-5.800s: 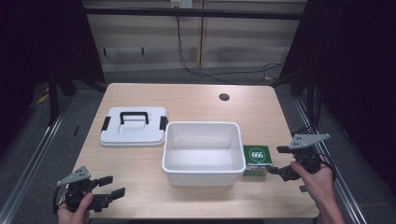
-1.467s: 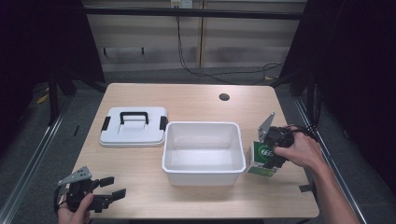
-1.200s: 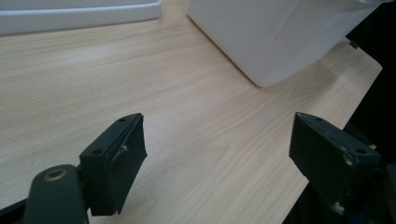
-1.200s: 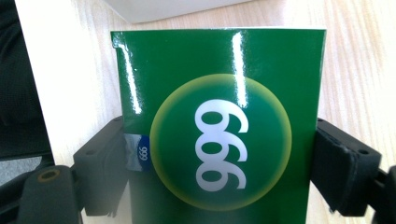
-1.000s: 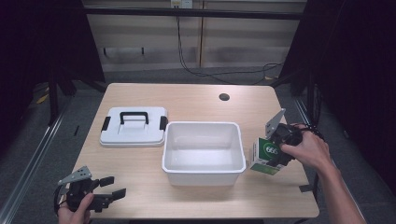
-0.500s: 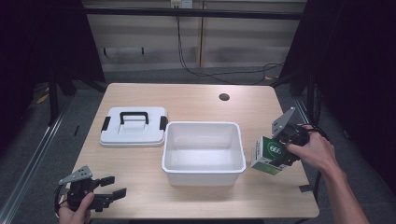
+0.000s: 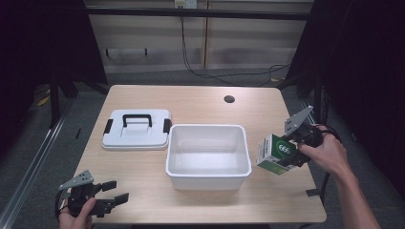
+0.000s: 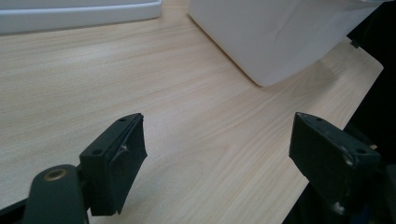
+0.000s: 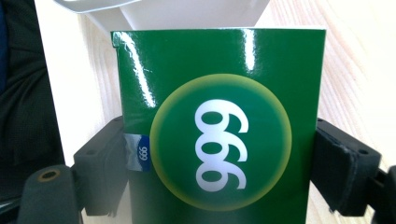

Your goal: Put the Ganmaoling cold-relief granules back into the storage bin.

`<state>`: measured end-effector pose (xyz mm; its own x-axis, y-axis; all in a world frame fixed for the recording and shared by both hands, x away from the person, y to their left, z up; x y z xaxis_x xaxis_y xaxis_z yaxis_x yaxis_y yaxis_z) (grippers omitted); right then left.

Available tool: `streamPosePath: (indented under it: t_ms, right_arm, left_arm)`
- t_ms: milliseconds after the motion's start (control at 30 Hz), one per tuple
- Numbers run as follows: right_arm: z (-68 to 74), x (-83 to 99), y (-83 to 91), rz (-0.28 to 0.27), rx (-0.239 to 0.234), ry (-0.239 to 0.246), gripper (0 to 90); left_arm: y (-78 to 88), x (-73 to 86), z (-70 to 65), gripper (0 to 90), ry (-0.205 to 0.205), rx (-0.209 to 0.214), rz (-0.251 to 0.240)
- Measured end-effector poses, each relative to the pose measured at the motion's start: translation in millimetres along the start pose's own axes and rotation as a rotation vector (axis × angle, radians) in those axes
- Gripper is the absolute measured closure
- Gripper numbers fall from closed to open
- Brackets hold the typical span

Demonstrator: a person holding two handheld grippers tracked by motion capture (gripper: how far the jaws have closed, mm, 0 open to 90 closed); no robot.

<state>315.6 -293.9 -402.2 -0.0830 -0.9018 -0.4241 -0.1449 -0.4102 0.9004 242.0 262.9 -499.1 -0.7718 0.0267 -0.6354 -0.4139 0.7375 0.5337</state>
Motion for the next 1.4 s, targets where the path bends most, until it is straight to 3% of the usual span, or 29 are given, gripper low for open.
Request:
streamPosePath:
  t_ms: [167,367,400,500,800,1200,1400]
  right_arm:
    - [0.6,1.4,5.5,-0.038,0.011,0.001,16.2]
    - [4.6,5.3,16.9,-0.118,0.039,-0.023,16.2]
    - [4.6,6.3,21.2,-0.152,0.051,-0.031,16.2]
    - [4.8,7.1,26.9,-0.173,0.057,-0.036,16.2]
    - [3.4,-1.6,38.3,-0.25,0.09,-0.016,16.2]
    - [0.8,-23.0,56.8,-0.285,0.14,0.015,16.1]
    - [-3.9,-39.5,57.5,-0.299,0.133,0.041,16.2]
  left_arm:
    - [0.3,0.3,-0.2,18.6,0.004,0.001,-0.003]
    - [0.3,0.2,-0.3,18.6,0.002,0.001,-0.002]
    - [0.1,0.3,-0.7,18.6,0.003,0.003,0.0]
    - [0.2,0.2,-0.1,18.6,0.003,0.0,-0.001]
    - [0.3,0.2,-0.3,18.6,0.003,0.002,-0.002]
    - [0.3,0.3,0.0,18.6,0.005,0.002,-0.002]
    - [0.2,0.2,0.0,18.6,0.006,0.001,-0.002]
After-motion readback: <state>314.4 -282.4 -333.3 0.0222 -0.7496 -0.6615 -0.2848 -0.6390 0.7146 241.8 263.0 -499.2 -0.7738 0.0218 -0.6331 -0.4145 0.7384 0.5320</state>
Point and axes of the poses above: each handheld gripper's, and its own axes: y roughly backward along the jaws, x roughly out of its underside, z roughly to its left, the point moved 5 cm from there along -y, roughly forward along the jaws, and after that the axes turned 15 degrees about y, right-handed, at the moved point
